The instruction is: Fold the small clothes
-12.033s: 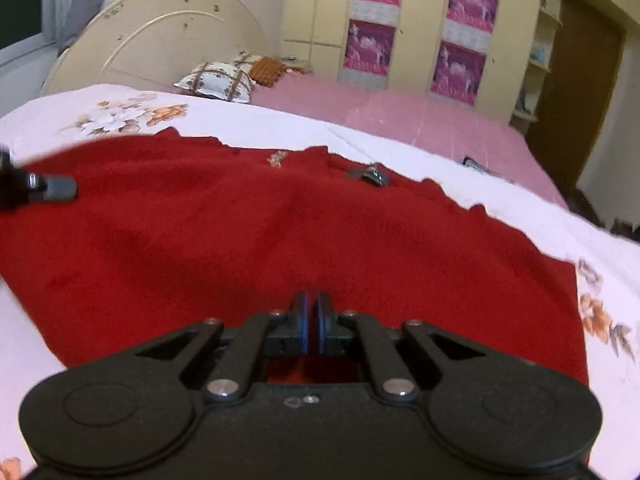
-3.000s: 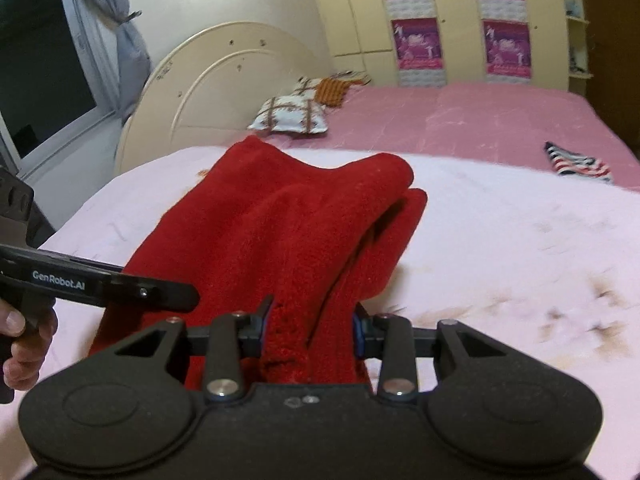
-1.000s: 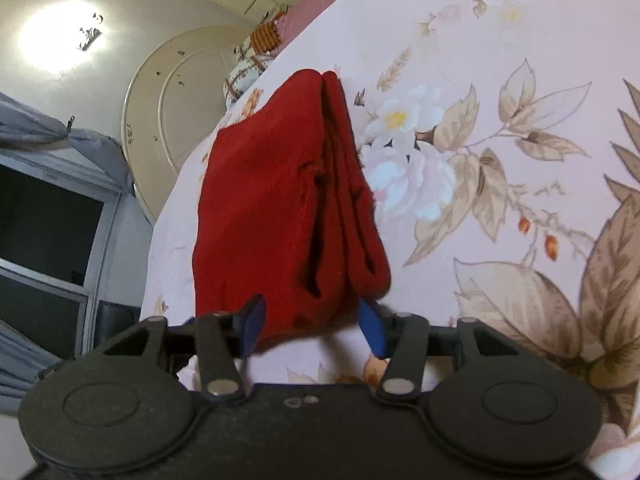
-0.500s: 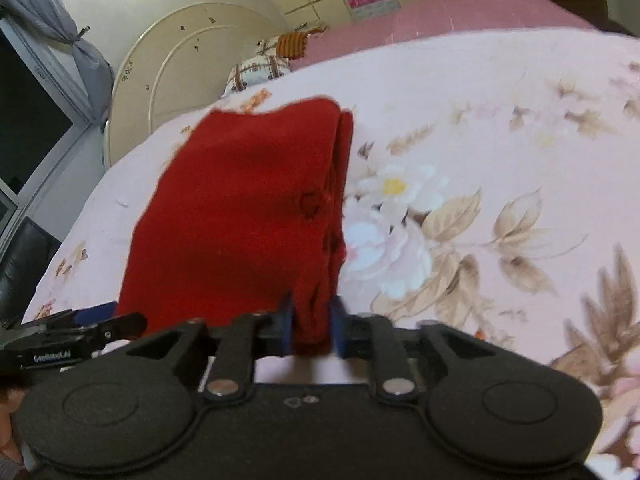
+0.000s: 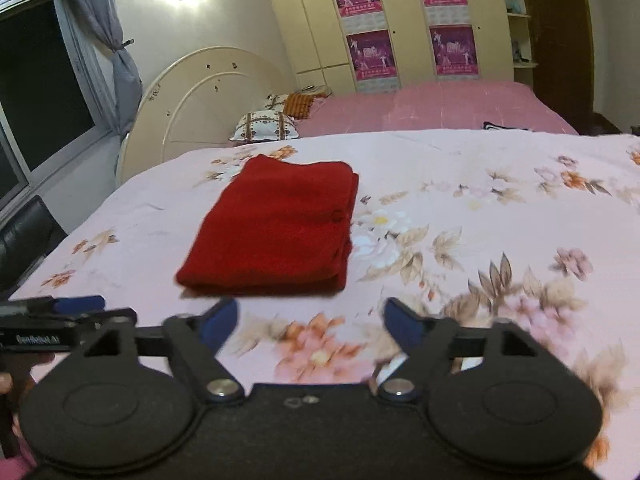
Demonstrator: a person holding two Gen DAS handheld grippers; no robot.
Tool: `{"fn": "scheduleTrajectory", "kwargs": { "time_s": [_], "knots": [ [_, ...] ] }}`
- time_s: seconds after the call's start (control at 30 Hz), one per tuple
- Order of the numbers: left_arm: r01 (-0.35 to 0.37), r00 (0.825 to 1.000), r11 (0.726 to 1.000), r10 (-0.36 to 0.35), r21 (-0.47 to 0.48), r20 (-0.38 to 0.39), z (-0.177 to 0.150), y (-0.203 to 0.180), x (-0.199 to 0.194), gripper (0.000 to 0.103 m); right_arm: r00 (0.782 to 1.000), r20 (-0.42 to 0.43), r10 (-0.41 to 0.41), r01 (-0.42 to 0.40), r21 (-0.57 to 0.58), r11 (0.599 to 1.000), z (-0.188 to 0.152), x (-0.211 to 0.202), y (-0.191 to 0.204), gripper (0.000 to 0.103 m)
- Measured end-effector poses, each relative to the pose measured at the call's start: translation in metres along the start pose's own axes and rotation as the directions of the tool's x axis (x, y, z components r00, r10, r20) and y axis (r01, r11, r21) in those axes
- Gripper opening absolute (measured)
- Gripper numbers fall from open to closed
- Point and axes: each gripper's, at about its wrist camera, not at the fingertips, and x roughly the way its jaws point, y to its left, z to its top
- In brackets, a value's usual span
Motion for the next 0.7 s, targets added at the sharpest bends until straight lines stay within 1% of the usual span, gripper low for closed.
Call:
{"fn": "scheduleTrajectory", "kwargs": {
  "time_s": [0.03, 0.1, 0.17, 0.27, 0.3, 0.37, 0.57, 0.7],
  "knots": [
    [-0.007, 1.000, 1.000, 0.007, 0.008, 0.016, -0.004, -0.003, -0.010, 0.103, 1.000, 0.000, 0.008, -0.008, 0.001, 1.000, -0.002, -0.010, 0.004, 0.098],
    [-0.019, 0.999, 0.999, 0.018, 0.027, 0.032, -0.010, -0.008, -0.028, 0.103, 1.000, 0.004, 0.000, 0.000, -0.014, 1.000, -0.005, -0.022, 0.013, 0.102],
    [-0.017, 0.999, 1.000, 0.016, 0.026, 0.047, -0.015, -0.010, -0.044, 0.103, 1.000, 0.021, -0.018, 0.019, -0.044, 0.999, -0.009, -0.035, 0.024, 0.102],
    [-0.014, 0.998, 1.000, 0.012, 0.025, 0.067, -0.022, -0.013, -0.064, 0.103, 0.996, 0.076, -0.049, 0.055, -0.084, 0.995, -0.015, -0.054, 0.038, 0.102],
    [-0.013, 0.997, 1.000, 0.011, 0.027, 0.073, -0.024, -0.014, -0.069, 0.103, 0.992, 0.107, -0.069, 0.079, -0.094, 0.992, -0.018, -0.060, 0.043, 0.102],
    [-0.012, 0.996, 1.000, 0.010, 0.023, 0.087, -0.027, -0.016, -0.079, 0.103, 0.985, 0.141, -0.095, 0.110, -0.104, 0.988, -0.021, -0.068, 0.050, 0.102],
    [-0.013, 0.994, 0.999, 0.010, 0.031, 0.107, -0.030, -0.021, -0.092, 0.103, 0.979, 0.161, -0.124, 0.144, -0.117, 0.983, -0.029, -0.074, 0.058, 0.102],
    [-0.011, 0.994, 0.999, 0.007, 0.031, 0.113, -0.031, -0.024, -0.096, 0.103, 0.979, 0.158, -0.127, 0.146, -0.119, 0.982, -0.033, -0.077, 0.059, 0.102]
  ]
}}
